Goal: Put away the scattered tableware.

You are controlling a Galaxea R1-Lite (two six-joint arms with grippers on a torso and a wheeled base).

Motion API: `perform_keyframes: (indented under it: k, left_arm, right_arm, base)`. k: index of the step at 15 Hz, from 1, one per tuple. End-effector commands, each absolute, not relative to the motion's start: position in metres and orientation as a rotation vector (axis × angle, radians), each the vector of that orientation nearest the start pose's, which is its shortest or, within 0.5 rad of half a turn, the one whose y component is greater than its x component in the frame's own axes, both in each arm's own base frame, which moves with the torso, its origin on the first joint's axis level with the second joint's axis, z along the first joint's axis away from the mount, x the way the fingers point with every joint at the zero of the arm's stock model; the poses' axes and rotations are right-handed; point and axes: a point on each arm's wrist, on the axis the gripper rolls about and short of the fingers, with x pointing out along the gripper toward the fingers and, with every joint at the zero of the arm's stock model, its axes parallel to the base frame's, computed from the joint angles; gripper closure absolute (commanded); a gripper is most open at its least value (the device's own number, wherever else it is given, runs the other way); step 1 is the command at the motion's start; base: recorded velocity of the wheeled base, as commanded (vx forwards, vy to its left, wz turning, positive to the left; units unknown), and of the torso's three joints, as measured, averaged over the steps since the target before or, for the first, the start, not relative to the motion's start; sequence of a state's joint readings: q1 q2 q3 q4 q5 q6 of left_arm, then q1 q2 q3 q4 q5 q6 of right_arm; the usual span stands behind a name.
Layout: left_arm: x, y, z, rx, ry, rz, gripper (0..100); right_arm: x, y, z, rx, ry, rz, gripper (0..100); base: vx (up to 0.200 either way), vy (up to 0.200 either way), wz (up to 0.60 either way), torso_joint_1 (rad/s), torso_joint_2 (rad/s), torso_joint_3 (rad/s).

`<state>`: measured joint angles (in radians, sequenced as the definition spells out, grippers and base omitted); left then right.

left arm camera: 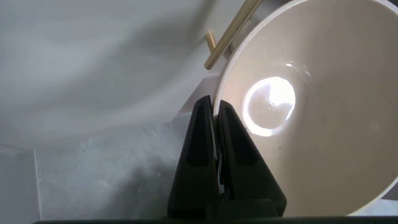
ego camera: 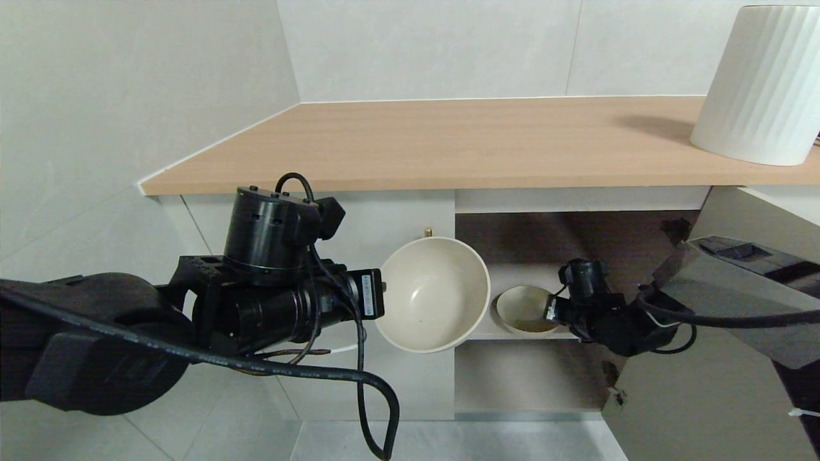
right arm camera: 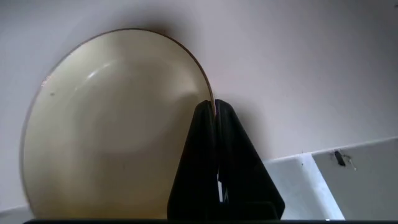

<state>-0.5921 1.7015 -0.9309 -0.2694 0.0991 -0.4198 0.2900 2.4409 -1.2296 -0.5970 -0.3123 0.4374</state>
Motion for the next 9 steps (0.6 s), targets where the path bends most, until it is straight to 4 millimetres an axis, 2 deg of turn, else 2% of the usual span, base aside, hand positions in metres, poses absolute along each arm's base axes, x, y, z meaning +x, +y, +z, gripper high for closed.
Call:
perform_keyframes:
  k: [1, 9]
  left_arm:
    - [0.256, -0.170, 0.180, -0.232, 0.567, -0.372, 100]
    - [0.258, -0.173, 0.175, -0.223, 0.583, -0.375, 100]
  right_arm:
    - [0.437, 0.119, -0.011, 0.240, 0.558, -0.173, 100]
    - [0.451, 0.122, -0.001, 0.285, 0.497, -0.179, 100]
  base:
    - [0.000, 0.000, 0.00, 0.000, 0.00, 0.000]
    - [0.000, 0.000, 0.00, 0.000, 0.00, 0.000]
